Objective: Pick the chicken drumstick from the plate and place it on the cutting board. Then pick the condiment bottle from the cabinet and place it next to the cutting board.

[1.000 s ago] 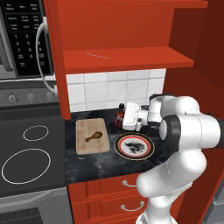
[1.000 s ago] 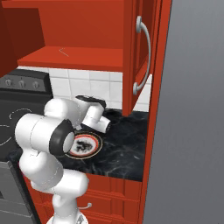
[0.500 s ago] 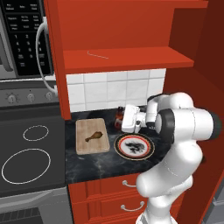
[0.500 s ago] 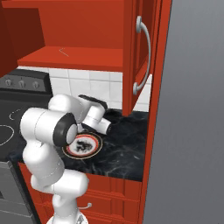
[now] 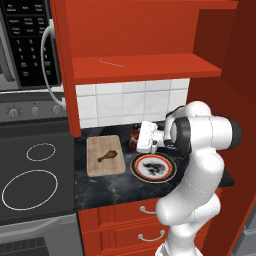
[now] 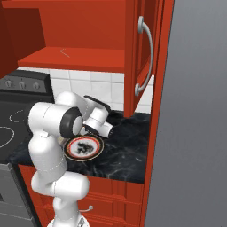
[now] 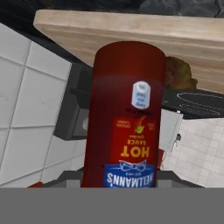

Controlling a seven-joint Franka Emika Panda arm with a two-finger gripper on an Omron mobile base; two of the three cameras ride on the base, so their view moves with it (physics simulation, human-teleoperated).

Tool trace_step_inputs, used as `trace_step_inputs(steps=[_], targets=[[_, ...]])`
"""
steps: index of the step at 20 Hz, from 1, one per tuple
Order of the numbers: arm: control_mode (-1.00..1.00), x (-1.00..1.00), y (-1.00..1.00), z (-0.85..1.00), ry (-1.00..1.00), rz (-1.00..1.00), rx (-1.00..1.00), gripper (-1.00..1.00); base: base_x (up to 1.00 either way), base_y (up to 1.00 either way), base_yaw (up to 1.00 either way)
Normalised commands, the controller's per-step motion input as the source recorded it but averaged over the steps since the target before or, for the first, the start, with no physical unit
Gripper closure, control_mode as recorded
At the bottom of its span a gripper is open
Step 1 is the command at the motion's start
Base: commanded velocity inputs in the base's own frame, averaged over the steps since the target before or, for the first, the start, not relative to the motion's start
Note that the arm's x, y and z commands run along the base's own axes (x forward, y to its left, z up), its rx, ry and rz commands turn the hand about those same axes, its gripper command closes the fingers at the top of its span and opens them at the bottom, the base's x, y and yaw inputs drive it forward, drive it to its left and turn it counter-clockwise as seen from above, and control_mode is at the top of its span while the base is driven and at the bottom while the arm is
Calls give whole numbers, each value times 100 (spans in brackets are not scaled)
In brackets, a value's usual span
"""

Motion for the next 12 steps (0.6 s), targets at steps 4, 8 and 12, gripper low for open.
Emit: trace_step_inputs(steps=[4, 8, 12], targets=[[-100, 23, 0, -18, -3, 0, 0, 100, 0, 0, 0], [-100, 23, 0, -17, -2, 0, 0, 100, 0, 0, 0], [-100, 22, 0, -16, -1, 0, 0, 100, 0, 0, 0]])
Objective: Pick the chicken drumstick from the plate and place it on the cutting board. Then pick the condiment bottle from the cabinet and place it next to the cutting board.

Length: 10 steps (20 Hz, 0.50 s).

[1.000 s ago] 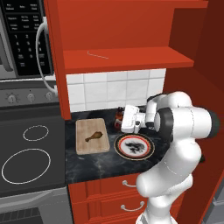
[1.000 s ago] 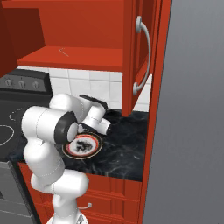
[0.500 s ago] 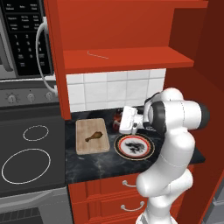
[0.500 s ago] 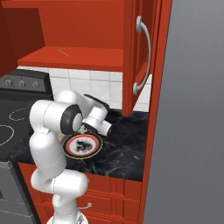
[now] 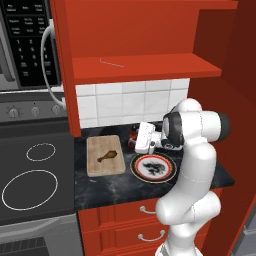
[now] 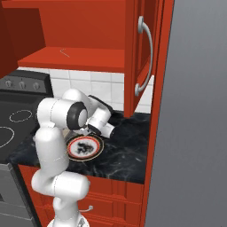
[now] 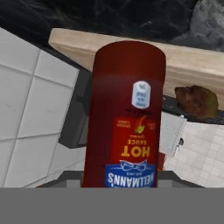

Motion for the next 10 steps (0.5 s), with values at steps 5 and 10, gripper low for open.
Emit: trace_step_inputs(steps=[5, 10], targets=[[-100, 21, 0, -15, 0, 0, 0, 100, 0, 0, 0], [-100, 20, 0, -13, 0, 0, 0, 100, 0, 0, 0]])
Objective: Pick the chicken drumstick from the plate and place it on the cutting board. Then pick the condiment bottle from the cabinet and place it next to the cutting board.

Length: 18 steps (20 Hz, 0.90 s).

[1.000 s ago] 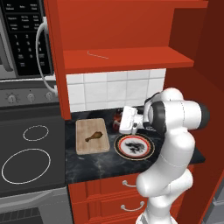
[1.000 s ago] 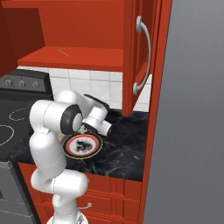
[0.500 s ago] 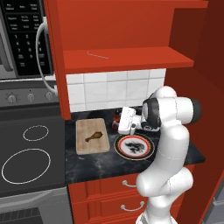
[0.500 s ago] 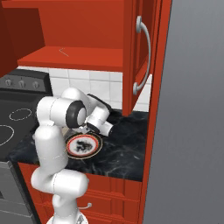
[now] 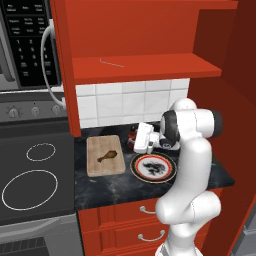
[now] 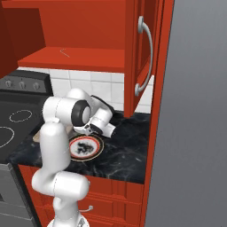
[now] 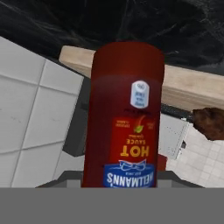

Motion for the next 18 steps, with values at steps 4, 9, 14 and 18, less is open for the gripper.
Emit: trace_step_inputs(steps=[4, 9, 14, 18], targets=[[-100, 20, 0, -13, 0, 0, 0, 100, 0, 0, 0], [-100, 22, 0, -14, 0, 0, 0, 100, 0, 0, 0], [-100, 20, 0, -13, 0, 0, 0, 100, 0, 0, 0], [-100, 16, 0, -15, 0, 0, 0, 100, 0, 0, 0]])
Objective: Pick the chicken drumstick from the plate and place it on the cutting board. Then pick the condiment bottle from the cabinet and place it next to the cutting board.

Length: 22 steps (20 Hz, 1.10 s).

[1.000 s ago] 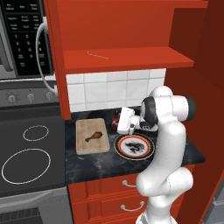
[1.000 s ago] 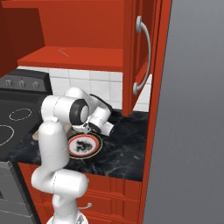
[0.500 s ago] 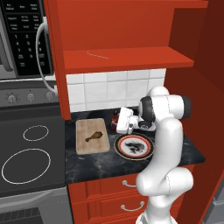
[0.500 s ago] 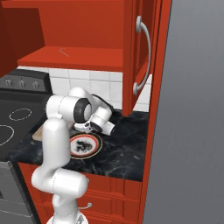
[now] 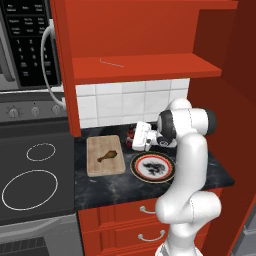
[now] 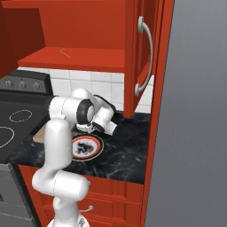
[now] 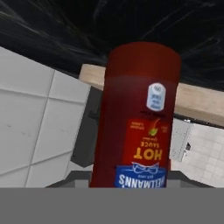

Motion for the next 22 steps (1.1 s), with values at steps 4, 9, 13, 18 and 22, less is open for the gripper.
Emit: trace_step_inputs(steps=[4, 9, 13, 18, 22], targets=[[-100, 7, 0, -19, 0, 0, 0, 100, 0, 0, 0], [-100, 5, 0, -24, -1, 0, 0, 100, 0, 0, 0], [-100, 3, 0, -25, -1, 0, 0, 100, 0, 0, 0], [-100, 2, 0, -26, -1, 0, 0, 100, 0, 0, 0], [-100, 1, 0, -32, -1, 0, 0, 100, 0, 0, 0]])
